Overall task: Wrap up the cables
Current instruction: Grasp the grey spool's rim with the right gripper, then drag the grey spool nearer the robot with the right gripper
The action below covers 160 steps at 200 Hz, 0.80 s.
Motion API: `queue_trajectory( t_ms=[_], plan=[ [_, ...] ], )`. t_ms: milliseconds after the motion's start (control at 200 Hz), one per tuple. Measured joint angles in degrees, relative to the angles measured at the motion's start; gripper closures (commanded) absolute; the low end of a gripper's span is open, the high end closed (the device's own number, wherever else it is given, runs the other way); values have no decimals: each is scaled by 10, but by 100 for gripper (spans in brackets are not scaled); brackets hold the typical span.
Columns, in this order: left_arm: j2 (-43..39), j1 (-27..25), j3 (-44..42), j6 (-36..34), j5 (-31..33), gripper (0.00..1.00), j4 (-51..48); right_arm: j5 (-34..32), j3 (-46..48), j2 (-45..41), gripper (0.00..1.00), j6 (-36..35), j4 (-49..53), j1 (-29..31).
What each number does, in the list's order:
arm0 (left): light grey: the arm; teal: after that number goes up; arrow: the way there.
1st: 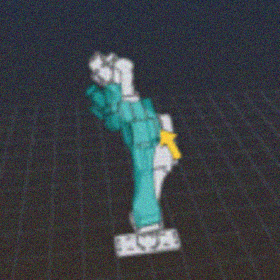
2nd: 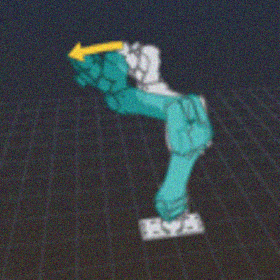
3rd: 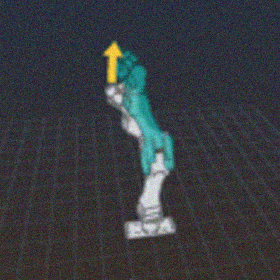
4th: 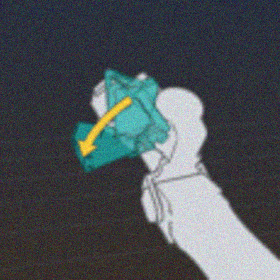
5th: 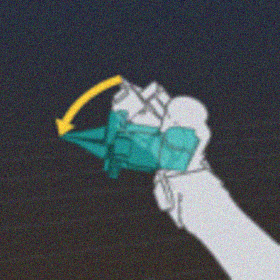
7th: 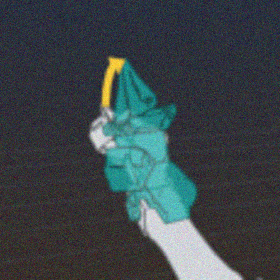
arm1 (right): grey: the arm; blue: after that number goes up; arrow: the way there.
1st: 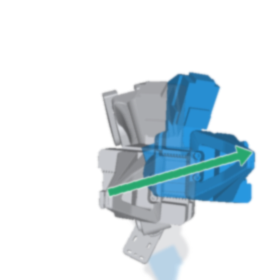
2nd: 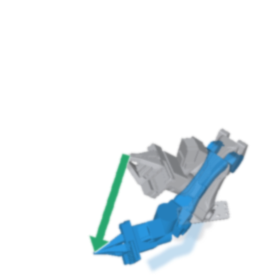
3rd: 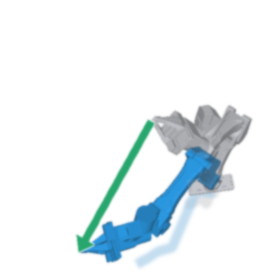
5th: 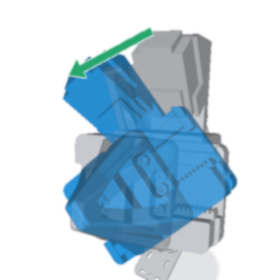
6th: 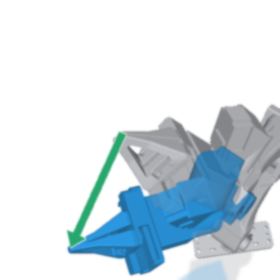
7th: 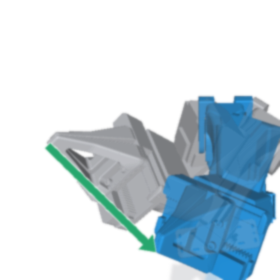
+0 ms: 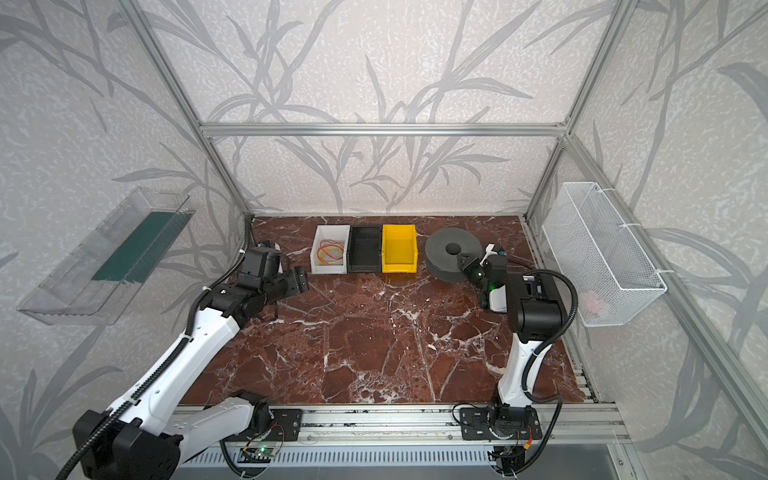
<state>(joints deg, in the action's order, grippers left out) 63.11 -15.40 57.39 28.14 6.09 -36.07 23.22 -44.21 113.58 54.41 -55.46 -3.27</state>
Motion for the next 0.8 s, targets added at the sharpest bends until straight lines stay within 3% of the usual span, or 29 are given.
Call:
queue_trajectory(
  t_ms=[180,495,800],
  plan=[
    [0,-4,3,0,0,14,-4,18,-7,-2,100,45,-65,2],
    [19,-4,35,-5,-7,16,-14,-27,59,-79,100,42,-51,12],
    [10,-10,15,4,-40,17,25,-71,178,-283,100,19,69,31]
  ],
)
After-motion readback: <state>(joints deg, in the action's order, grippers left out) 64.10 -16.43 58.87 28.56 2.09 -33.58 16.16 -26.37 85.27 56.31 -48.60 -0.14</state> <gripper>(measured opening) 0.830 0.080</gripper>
